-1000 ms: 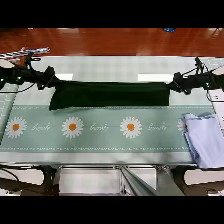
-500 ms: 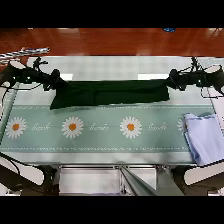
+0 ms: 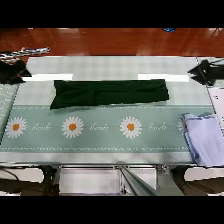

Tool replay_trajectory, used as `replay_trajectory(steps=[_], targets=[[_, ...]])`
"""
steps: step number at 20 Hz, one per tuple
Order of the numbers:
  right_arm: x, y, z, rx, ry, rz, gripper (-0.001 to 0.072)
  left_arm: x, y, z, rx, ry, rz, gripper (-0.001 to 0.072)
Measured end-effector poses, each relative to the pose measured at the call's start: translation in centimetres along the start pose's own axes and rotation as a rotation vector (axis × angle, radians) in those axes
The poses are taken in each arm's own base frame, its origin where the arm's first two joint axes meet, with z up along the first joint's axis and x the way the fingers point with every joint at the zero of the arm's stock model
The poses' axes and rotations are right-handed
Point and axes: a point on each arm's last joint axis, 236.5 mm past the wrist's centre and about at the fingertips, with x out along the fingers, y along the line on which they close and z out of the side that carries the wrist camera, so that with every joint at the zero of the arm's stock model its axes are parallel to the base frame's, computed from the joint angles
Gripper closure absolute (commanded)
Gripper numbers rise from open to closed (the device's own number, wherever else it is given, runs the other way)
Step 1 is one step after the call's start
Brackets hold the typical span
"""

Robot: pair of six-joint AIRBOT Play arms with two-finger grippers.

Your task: Fold the shirts.

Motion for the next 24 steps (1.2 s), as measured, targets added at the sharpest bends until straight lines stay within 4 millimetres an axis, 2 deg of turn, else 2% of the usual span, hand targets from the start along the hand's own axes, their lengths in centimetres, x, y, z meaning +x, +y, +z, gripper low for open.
replay_trajectory(steps=[2,3,5,8,10,12,14,18,19,20,21,23,24], targets=[[-0.1,-2.3,-1.6,0.056,0.024,-0.027,0.0299,-4.0,-0.5,0.5,0.012,-0.146,0.012,0.0200],[0.5,-3.2,-2.6,0.082,0.042,-0.038,0.0298,-5.1,-1.1,-0.1,0.026,-0.191,0.010,0.0200],[2.1,-4.0,-4.3,0.116,0.077,-0.036,0.0297,-6.0,-4.1,-2.4,0.077,-0.246,-0.059,0.0200],[4.6,-3.4,-5.6,0.154,0.108,0.010,0.0294,-4.5,-8.0,-7.0,0.157,-0.226,-0.133,0.0200],[6.2,-2.7,-6.2,0.166,0.127,0.041,0.0294,-2.7,-10.2,-10.0,0.211,-0.177,-0.166,0.0200],[7.6,-2.1,-6.6,0.173,0.148,0.058,0.0294,-1.6,-11.9,-11.8,0.255,-0.147,-0.192,0.0200],[9.0,-1.5,-7.2,0.177,0.175,0.069,0.0294,-0.8,-13.5,-12.8,0.283,-0.140,-0.214,0.0200],[11.7,0.5,-8.9,0.183,0.241,0.096,0.0295,0.2,-15.3,-14.1,0.294,-0.120,-0.249,0.0200],[12.3,1.1,-9.5,0.186,0.258,0.104,0.0318,0.3,-15.6,-14.2,0.292,-0.118,-0.257,0.0200],[12.9,1.6,-10.1,0.181,0.277,0.108,0.0464,0.5,-15.8,-14.4,0.289,-0.115,-0.261,0.0200],[13.4,1.9,-10.9,0.166,0.297,0.103,0.0666,0.5,-15.9,-14.4,0.288,-0.115,-0.265,0.0200],[13.9,2.8,-11.7,0.120,0.324,0.104,0.0681,0.6,-16.2,-14.5,0.285,-0.113,-0.272,0.0202],[13.8,3.6,-11.9,0.093,0.335,0.117,0.0681,0.6,-16.2,-14.6,0.286,-0.111,-0.273,0.0253]])
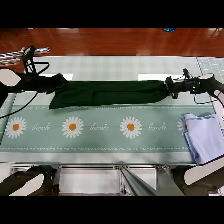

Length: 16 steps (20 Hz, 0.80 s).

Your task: Fold the shirts.

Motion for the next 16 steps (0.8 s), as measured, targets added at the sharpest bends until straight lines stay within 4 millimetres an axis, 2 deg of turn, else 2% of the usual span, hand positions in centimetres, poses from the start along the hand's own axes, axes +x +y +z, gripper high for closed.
replay_trajectory(steps=[1,2,5,9,12,14,16], targets=[[-0.3,0.9,-0.3,-0.031,0.010,0.009,0.0681,0.0,-0.1,0.0,-0.002,0.000,-0.002,0.0517],[-0.9,2.0,-0.4,-0.063,0.008,0.017,0.0681,0.0,-0.1,-0.1,-0.002,0.003,-0.004,0.0676],[-4.3,4.9,-1.3,-0.202,-0.014,-0.018,0.0681,0.2,-0.9,-0.5,0.027,0.018,-0.027,0.0691],[-10.3,9.6,-4.6,-0.419,-0.081,-0.095,0.0681,1.9,-4.8,-1.8,0.075,0.045,-0.115,0.0691],[-13.8,12.6,-9.4,-0.535,-0.126,-0.127,0.0681,5.2,-9.6,-3.6,0.118,0.088,-0.194,0.0692],[-15.1,13.7,-13.0,-0.582,-0.143,-0.137,0.0681,7.9,-13.6,-5.7,0.159,0.149,-0.246,0.0691],[-15.8,14.4,-16.3,-0.611,-0.155,-0.131,0.0681,10.6,-17.5,-8.7,0.208,0.235,-0.286,0.0692]])
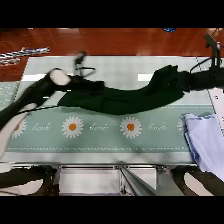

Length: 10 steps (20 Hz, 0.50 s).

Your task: Fold the shirts.

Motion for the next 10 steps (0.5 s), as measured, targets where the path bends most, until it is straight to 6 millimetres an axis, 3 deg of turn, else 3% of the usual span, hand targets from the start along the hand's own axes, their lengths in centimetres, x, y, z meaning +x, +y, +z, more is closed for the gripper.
replay_trajectory(steps=[3,6,8,10], targets=[[-1.2,2.8,-2.4,-0.028,-0.016,0.022,0.0681,5.8,-5.3,-3.3,0.044,0.151,-0.060,0.0691],[-1.5,4.7,-3.6,-0.049,-0.021,0.044,0.0681,9.7,-10.2,-7.1,0.076,0.274,-0.116,0.0691],[-1.5,5.3,-3.9,-0.052,-0.027,0.045,0.0681,11.0,-13.1,-9.1,0.096,0.331,-0.158,0.0691],[-1.5,5.4,-4.0,-0.048,-0.035,0.038,0.0681,11.2,-14.2,-9.5,0.101,0.355,-0.176,0.0691]])
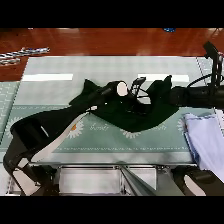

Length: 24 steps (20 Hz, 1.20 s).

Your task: Fold the shirts.

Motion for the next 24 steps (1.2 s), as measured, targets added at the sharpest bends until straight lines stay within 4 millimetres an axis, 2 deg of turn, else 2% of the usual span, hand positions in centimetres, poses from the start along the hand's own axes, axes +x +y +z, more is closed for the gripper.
replay_trajectory(steps=[2,4,7,9,10,12,14,15,17,18,20,23,24], targets=[[0.0,0.1,0.0,0.008,-0.005,-0.002,0.0681,-1.5,0.4,1.5,-0.021,-0.022,-0.011,0.0691],[0.1,0.3,0.2,0.013,-0.017,0.001,0.0681,-4.9,2.6,3.7,-0.055,-0.061,0.002,0.0691],[0.8,1.4,0.7,0.023,-0.031,0.032,0.0681,-12.4,7.6,6.6,-0.118,-0.147,0.058,0.0691],[2.2,2.5,1.1,0.023,-0.018,0.065,0.0681,-19.1,11.6,7.6,-0.169,-0.241,0.121,0.0691],[3.1,3.1,1.4,0.019,-0.006,0.077,0.0681,-22.3,13.7,7.4,-0.198,-0.285,0.161,0.0690],[5.6,4.5,2.3,0.011,0.016,0.105,0.0681,-29.0,18.2,5.7,-0.266,-0.387,0.258,0.0691],[8.5,5.9,3.6,0.009,0.038,0.131,0.0681,-35.0,22.3,2.3,-0.348,-0.494,0.350,0.0691],[10.0,6.6,4.3,0.009,0.046,0.144,0.0681,-37.6,24.0,0.0,-0.392,-0.543,0.396,0.0691],[13.6,7.9,5.5,0.010,0.074,0.171,0.0681,-41.5,26.1,-4.4,-0.463,-0.639,0.461,0.0691],[15.4,8.5,5.9,0.013,0.086,0.183,0.0681,-42.8,26.8,-6.4,-0.495,-0.678,0.491,0.0691],[19.3,9.9,6.4,0.028,0.120,0.220,0.0681,-44.3,27.0,-10.0,-0.535,-0.744,0.533,0.0691],[24.6,11.6,5.9,0.062,0.177,0.277,0.0680,-44.3,26.5,-13.1,-0.558,-0.800,0.552,0.0691],[26.3,12.1,5.6,0.080,0.194,0.298,0.0641,-43.8,26.2,-13.5,-0.564,-0.807,0.539,0.0691]])
